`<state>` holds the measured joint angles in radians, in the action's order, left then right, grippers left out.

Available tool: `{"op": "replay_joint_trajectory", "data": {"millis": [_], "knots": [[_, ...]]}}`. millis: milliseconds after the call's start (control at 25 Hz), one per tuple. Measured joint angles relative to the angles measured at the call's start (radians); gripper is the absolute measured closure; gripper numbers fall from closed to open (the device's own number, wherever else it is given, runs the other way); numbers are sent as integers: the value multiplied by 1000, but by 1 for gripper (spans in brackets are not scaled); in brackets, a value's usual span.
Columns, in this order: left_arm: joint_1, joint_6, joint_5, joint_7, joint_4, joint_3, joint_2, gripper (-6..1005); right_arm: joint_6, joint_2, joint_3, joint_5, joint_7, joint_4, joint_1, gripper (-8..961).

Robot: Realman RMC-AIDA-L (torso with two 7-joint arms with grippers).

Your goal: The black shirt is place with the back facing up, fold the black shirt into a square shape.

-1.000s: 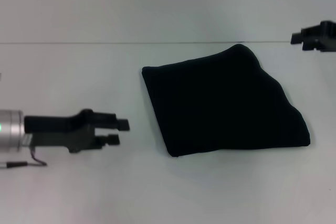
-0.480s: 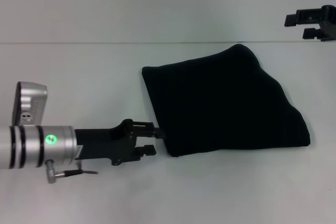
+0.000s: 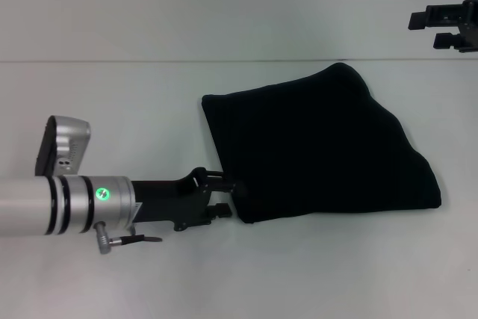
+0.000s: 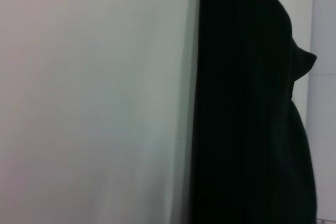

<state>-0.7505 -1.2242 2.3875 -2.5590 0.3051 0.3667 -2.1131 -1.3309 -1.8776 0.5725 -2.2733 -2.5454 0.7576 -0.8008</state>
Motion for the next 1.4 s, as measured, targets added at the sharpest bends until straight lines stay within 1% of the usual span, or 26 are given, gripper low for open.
{"op": "replay_joint_trajectory", "data": {"millis": [80,240,440,560,720,920,1120,1240,1320,1360,1400], "knots": [[-12,24,5,4,-13,8,-4,471,0,0,-1,0,0,0,0,140],[-28,64,6,6,-22,52,-17,474,1,0,-1,0,1,0,0,138],[-33,68,5,7,-22,57,-23,478,1,1,-2,0,1,2,3,134],[-27,61,-13,46,-19,50,-25,481,1,3,-2,0,1,3,7,132],[-27,57,-13,48,-20,52,-25,666,1,3,-3,0,1,1,9,130],[-27,52,-13,48,-17,53,-25,853,1,5,-3,0,1,-1,9,127],[-26,40,-12,89,-15,54,-24,903,1,7,-3,0,1,-1,11,123],[-20,9,-12,134,-9,54,-16,933,0,7,-3,0,0,-1,11,121],[2,-27,-11,151,13,53,-10,953,-2,8,-3,0,-1,-1,11,120],[39,-76,-10,158,58,52,-5,963,-3,8,-3,0,-2,-2,11,119],[39,-76,-10,158,58,52,-5,961,-3,8,-4,0,-3,-2,11,119]]}}
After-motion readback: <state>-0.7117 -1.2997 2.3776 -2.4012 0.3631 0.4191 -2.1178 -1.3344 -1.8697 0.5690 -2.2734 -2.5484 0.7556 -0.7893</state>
